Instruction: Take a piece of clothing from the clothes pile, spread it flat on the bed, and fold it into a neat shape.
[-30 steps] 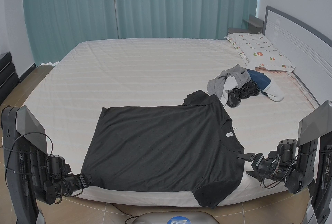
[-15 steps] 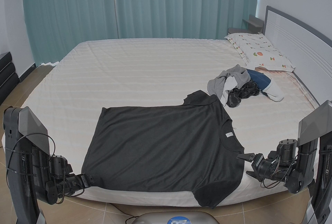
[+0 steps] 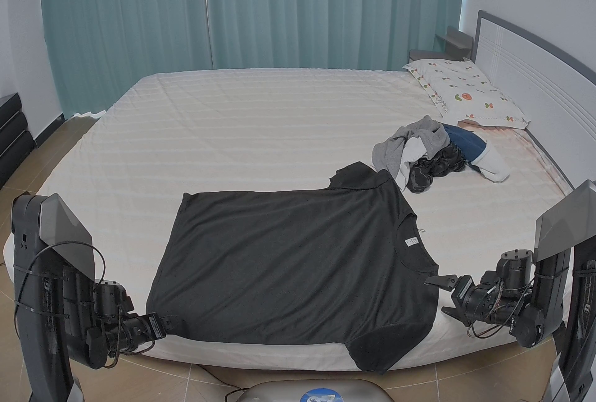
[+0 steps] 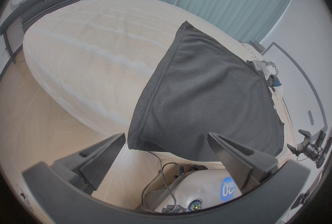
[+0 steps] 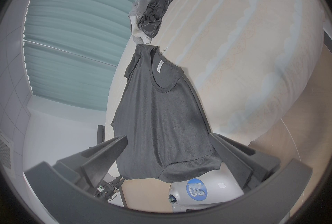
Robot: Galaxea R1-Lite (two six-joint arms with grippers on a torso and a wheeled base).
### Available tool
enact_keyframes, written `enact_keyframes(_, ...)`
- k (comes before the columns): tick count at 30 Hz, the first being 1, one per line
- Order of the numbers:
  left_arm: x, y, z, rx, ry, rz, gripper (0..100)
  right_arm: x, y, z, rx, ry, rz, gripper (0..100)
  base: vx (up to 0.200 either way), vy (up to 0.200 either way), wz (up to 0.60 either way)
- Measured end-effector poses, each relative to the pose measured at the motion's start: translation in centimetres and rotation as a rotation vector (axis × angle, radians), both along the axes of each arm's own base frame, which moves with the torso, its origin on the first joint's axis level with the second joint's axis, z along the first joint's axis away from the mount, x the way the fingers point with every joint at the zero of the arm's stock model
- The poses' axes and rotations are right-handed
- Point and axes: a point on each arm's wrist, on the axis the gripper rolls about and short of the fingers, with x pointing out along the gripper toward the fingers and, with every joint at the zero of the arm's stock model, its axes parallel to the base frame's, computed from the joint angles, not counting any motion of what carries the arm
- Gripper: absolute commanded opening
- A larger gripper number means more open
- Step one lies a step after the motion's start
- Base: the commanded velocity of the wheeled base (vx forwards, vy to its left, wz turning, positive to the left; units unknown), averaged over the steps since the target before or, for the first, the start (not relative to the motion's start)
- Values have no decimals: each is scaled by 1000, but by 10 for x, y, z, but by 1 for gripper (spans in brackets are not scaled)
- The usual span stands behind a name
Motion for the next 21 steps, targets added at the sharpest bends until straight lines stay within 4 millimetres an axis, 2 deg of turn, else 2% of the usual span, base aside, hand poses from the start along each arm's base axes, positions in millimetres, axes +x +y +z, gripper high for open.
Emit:
enact_keyframes(11,-2,7,0,5,4,21,100,0,0,0,0,0,0,100,0,0,0)
enact_keyframes(21,6,15,0,-40,-30,32,100,0,0,0,0,1,1,100,0,0,0)
